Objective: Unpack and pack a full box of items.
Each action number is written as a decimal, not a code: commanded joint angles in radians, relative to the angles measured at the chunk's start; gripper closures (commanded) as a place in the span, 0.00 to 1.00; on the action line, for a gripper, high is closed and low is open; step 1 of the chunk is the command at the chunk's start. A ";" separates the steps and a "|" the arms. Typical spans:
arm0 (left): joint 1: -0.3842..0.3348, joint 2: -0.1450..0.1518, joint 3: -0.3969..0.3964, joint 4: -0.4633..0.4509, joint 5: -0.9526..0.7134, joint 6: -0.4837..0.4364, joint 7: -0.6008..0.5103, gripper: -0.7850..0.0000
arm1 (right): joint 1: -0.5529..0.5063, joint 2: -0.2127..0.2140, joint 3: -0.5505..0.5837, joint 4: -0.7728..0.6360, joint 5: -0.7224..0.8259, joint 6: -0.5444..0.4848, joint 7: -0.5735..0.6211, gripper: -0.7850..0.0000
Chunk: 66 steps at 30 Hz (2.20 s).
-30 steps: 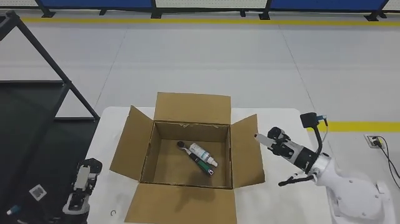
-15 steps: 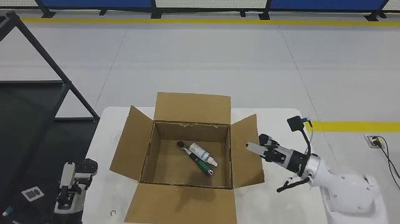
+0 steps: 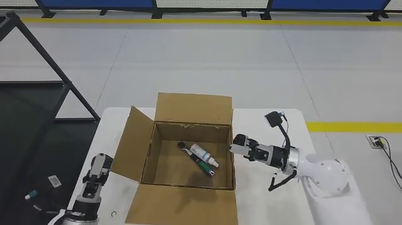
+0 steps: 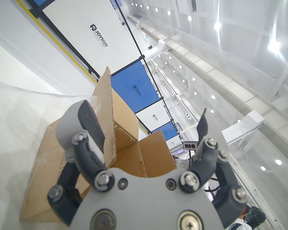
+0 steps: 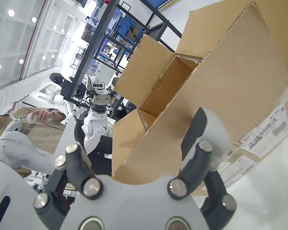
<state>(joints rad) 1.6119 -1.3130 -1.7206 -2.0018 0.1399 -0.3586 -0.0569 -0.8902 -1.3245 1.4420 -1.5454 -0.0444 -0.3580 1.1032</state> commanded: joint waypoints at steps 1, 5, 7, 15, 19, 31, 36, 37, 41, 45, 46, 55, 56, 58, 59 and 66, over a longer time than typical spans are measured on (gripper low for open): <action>-0.007 0.000 0.010 -0.001 0.010 0.002 -0.006 0.00 | 0.016 -0.001 -0.026 0.021 0.003 -0.002 -0.004 0.00; -0.008 0.001 0.029 -0.019 0.019 -0.005 -0.024 0.00 | 0.052 -0.003 -0.077 0.069 -0.005 0.004 -0.024 0.00; -0.006 0.001 0.041 -0.033 0.025 -0.010 -0.036 0.00 | 0.070 -0.004 -0.102 0.092 -0.024 0.012 -0.040 0.00; -0.010 0.002 0.122 -0.065 0.101 0.014 -0.105 0.00 | 0.123 -0.009 -0.178 0.176 -0.041 0.010 -0.096 0.00; -0.017 0.003 0.165 -0.063 0.154 0.039 -0.133 0.00 | 0.142 -0.009 -0.198 0.215 -0.039 0.004 -0.118 0.00; -0.035 0.006 0.253 -0.037 0.269 0.086 -0.192 0.00 | 0.189 -0.009 -0.246 0.312 -0.011 -0.014 -0.125 0.00; -0.049 0.008 0.287 -0.025 0.308 0.103 -0.225 0.00 | 0.206 -0.010 -0.263 0.342 0.002 -0.021 -0.125 0.00; -0.052 0.009 0.292 -0.022 0.315 0.106 -0.231 0.00 | 0.209 -0.009 -0.266 0.347 0.004 -0.022 -0.126 0.00; -0.058 0.011 0.308 -0.012 0.336 0.112 -0.246 0.00 | 0.217 -0.009 -0.277 0.361 0.010 -0.028 -0.127 0.00; -0.062 0.012 0.315 0.000 0.348 0.122 -0.254 0.00 | 0.223 -0.008 -0.285 0.374 0.016 -0.034 -0.128 0.00; -0.063 0.013 0.317 0.003 0.351 0.124 -0.254 0.00 | 0.224 -0.007 -0.286 0.377 0.017 -0.035 -0.129 0.00; -0.068 0.017 0.321 0.015 0.360 0.139 -0.262 0.00 | 0.229 -0.002 -0.294 0.377 0.035 -0.052 -0.124 0.00; -0.068 0.018 0.322 0.014 0.359 0.139 -0.260 0.00 | 0.230 -0.001 -0.295 0.376 0.035 -0.053 -0.122 0.00; -0.068 0.018 0.321 0.012 0.352 0.135 -0.252 0.00 | 0.230 0.001 -0.295 0.374 0.039 -0.055 -0.119 0.00; -0.068 0.018 0.321 0.011 0.349 0.133 -0.248 0.00 | 0.230 0.002 -0.296 0.374 0.039 -0.056 -0.117 0.00; -0.059 0.021 0.310 -0.017 0.300 0.122 -0.237 0.00 | 0.229 0.009 -0.291 0.355 0.044 -0.058 -0.115 0.00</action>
<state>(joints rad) 1.5517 -1.2926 -1.4080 -2.0146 0.4444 -0.2348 -0.2959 -0.6602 -1.3167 1.1493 -1.1873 -0.0008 -0.4161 0.9886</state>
